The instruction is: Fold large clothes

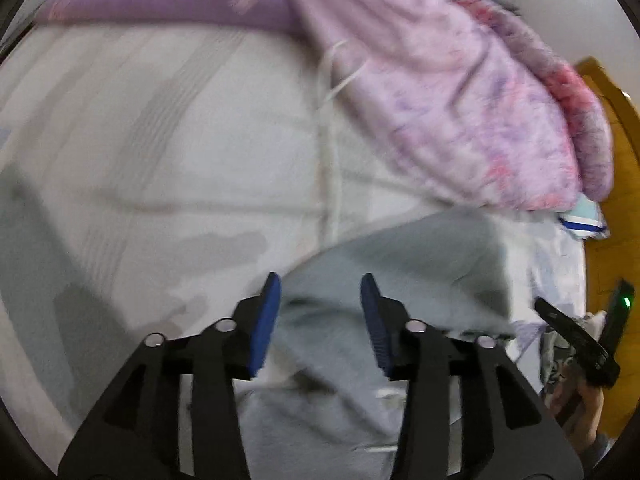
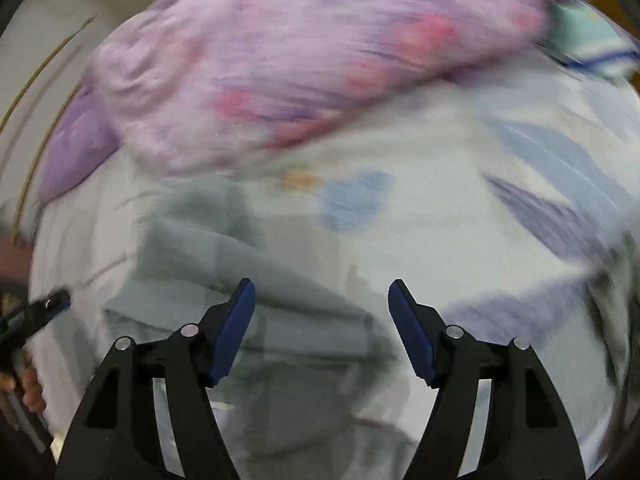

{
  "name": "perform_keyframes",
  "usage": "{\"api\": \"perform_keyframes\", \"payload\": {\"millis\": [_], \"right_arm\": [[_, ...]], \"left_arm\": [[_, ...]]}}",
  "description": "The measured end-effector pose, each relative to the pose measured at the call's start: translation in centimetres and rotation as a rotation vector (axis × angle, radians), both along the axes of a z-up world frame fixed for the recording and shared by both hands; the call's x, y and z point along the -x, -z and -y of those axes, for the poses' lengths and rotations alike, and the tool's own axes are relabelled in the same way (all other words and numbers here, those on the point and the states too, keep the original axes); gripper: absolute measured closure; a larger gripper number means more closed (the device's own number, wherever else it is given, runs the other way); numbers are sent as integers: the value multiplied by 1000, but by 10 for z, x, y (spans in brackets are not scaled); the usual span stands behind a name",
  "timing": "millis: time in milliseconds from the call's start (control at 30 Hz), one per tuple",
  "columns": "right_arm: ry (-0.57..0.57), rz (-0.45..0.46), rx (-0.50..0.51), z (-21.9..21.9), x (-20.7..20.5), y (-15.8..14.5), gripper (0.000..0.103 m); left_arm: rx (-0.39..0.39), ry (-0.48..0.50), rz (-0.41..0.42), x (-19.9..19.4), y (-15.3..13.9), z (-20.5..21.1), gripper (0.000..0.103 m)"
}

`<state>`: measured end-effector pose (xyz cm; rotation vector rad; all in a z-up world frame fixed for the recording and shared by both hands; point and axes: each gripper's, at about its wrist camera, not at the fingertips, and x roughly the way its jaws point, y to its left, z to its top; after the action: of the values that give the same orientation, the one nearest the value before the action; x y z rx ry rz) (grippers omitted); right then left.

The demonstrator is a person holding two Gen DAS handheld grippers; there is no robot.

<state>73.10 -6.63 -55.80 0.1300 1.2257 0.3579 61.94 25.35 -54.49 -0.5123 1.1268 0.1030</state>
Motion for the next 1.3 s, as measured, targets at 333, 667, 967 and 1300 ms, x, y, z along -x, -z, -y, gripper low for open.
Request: {"api": "perform_keyframes", "payload": {"millis": [333,667,967,1300], "right_arm": [[-129,-230,-147,-68,-61,58,36],[-150,-184,-239,-65,-43,60,89],[-248,109,-215,-62,61,-50,90],[-266,131,-93,-37,234,-61,89]], "left_arm": [[-100,261,-159,-105,87,58,42],[-154,256,-100,-98,80,63,99],[-125,186,126,-4,-24,63,100],[-88,133,53,180,-51,102,100]]}}
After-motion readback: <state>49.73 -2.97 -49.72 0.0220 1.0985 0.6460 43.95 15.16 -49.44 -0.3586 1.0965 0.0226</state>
